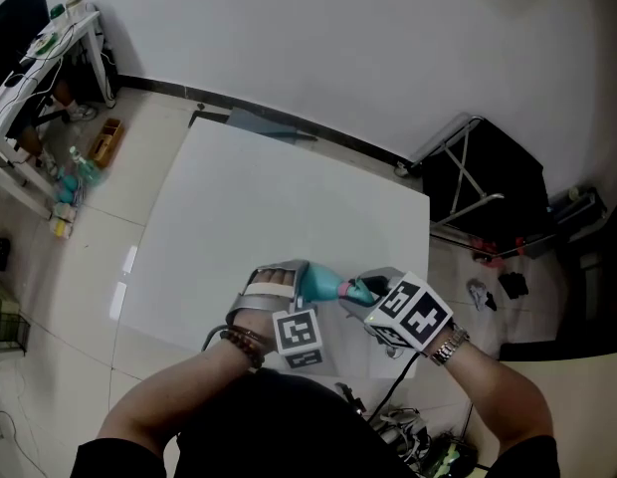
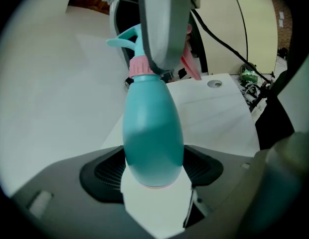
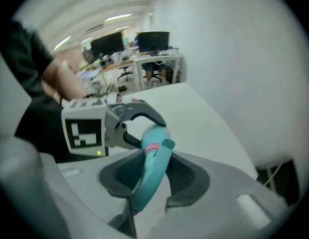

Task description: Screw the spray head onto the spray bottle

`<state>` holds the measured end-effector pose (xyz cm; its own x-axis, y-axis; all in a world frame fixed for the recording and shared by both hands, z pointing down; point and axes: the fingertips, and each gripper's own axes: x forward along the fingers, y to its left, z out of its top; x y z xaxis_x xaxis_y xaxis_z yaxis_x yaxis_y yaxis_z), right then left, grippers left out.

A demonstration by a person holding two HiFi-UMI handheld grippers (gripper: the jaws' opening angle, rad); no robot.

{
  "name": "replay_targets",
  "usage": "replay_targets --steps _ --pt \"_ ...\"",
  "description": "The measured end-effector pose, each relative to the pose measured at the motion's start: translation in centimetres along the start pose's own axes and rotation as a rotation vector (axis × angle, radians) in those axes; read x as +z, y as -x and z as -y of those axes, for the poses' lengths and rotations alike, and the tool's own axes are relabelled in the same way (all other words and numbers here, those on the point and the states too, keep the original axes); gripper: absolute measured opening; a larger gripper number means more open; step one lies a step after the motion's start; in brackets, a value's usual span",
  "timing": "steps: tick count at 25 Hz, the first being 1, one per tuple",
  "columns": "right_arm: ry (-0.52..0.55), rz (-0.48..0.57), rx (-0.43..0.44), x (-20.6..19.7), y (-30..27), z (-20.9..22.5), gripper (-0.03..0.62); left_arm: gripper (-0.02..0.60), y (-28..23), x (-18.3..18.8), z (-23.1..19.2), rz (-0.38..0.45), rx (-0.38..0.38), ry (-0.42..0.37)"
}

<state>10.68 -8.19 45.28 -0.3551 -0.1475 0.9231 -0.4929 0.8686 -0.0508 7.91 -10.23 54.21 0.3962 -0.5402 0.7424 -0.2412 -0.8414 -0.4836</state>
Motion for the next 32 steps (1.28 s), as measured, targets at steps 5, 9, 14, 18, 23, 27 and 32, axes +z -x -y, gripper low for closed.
replay_targets --steps 5,9,14,18,23,27,32 --pt "-0.714 0.072 0.262 -1.0 -0.7 0.4 0.121 0.387 -0.1 -0.6 0.2 -0.025 0.028 -0.066" --pt "-0.986 0.111 0.399 -1.6 -1.1 0.3 0.121 0.387 -0.2 -0.6 0.5 -0.03 0.043 -0.113" --pt "-0.896 0.142 0.355 -1.0 -0.6 0.5 0.126 0.385 -0.3 -0.6 0.7 -0.02 0.023 -0.075" --pt "-0.759 0.169 0.288 -0.4 0.5 1.2 0.212 0.387 -0.5 -0.6 0.8 -0.014 0.005 -0.041" --pt "-0.341 0.167 0.109 1.1 2.0 1.4 0.23 0.387 -0.5 -0.9 0.7 -0.008 -0.02 0.002" --pt "0.17 0.094 -0.051 1.7 2.1 0.1 0.23 0.387 -0.5 -0.6 1.2 0.016 -0.066 0.042" --pt "0.454 0.058 -0.011 1.7 2.4 -2.5 0.229 0.387 -0.3 0.0 2.4 0.053 -0.138 0.101"
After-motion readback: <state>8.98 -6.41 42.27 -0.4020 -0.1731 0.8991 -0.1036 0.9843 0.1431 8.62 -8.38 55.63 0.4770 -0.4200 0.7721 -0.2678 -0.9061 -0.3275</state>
